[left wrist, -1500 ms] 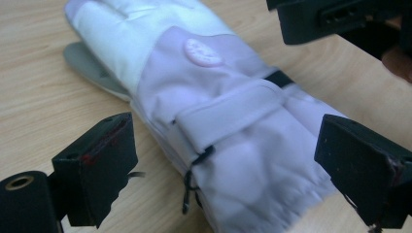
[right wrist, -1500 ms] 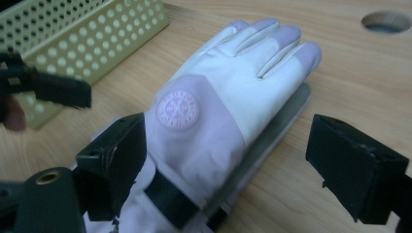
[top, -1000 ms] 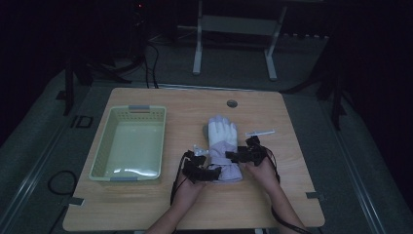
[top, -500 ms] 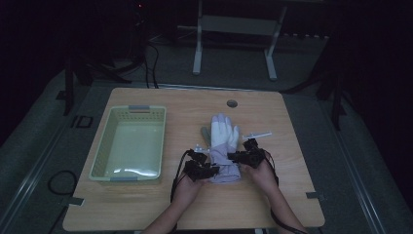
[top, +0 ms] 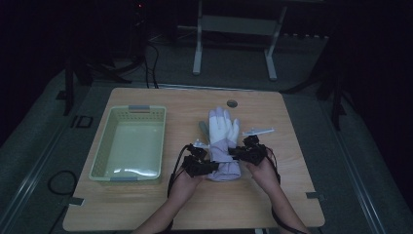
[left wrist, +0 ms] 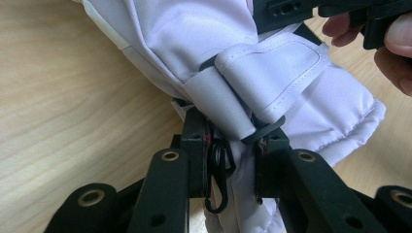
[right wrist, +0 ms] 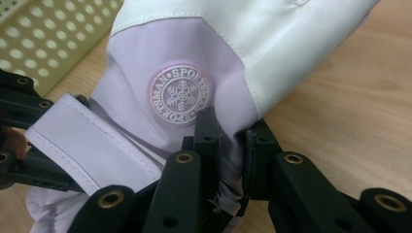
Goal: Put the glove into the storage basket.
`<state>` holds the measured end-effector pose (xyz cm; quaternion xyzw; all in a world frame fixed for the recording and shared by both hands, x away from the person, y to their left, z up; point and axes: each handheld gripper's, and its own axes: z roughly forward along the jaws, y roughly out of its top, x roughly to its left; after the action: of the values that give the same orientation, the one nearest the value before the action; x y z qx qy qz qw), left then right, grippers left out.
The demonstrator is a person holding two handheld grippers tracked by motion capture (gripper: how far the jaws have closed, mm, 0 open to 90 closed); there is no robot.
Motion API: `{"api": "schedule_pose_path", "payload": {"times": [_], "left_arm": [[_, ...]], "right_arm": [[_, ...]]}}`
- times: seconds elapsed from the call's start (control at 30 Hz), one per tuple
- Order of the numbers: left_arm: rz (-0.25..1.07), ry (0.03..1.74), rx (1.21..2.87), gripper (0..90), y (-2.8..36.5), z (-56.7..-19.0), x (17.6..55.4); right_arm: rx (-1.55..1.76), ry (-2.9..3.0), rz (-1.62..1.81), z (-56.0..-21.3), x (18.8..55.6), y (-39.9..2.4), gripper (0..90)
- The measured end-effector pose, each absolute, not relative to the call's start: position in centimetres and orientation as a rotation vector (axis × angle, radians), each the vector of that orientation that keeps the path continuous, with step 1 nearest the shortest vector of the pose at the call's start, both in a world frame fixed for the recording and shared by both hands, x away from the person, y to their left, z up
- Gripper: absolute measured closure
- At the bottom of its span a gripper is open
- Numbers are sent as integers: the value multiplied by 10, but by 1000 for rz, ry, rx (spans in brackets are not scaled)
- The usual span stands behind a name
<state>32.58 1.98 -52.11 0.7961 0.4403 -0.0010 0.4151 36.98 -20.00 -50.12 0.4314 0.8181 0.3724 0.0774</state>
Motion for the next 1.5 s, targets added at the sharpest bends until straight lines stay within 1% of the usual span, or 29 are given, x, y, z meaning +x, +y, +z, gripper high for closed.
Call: {"api": "schedule_pose_path", "payload": {"times": [0.3, 0.53, 0.9, 1.1, 1.17, 1.5], "left_arm": [[62, 1052, 2021, 731, 34, -489, 321], [91, 1031, 2002, 733, 52, -465, 322], [173, 1012, 2009, 734, 90, -428, 322], [196, 1028, 2001, 734, 114, -420, 318], [195, 1043, 1996, 734, 123, -420, 316], [221, 1086, 1980, 734, 162, -418, 307]], "right_arm": [[1243, 2421, 1188, -475, 365, -189, 795], [1200, 2397, 1223, -450, 368, -173, 796], [1137, 2384, 1266, -414, 373, -136, 796], [1108, 2400, 1282, -405, 375, -111, 796], [1099, 2413, 1283, -405, 376, -96, 796], [1063, 2453, 1281, -403, 376, -60, 796]]}}
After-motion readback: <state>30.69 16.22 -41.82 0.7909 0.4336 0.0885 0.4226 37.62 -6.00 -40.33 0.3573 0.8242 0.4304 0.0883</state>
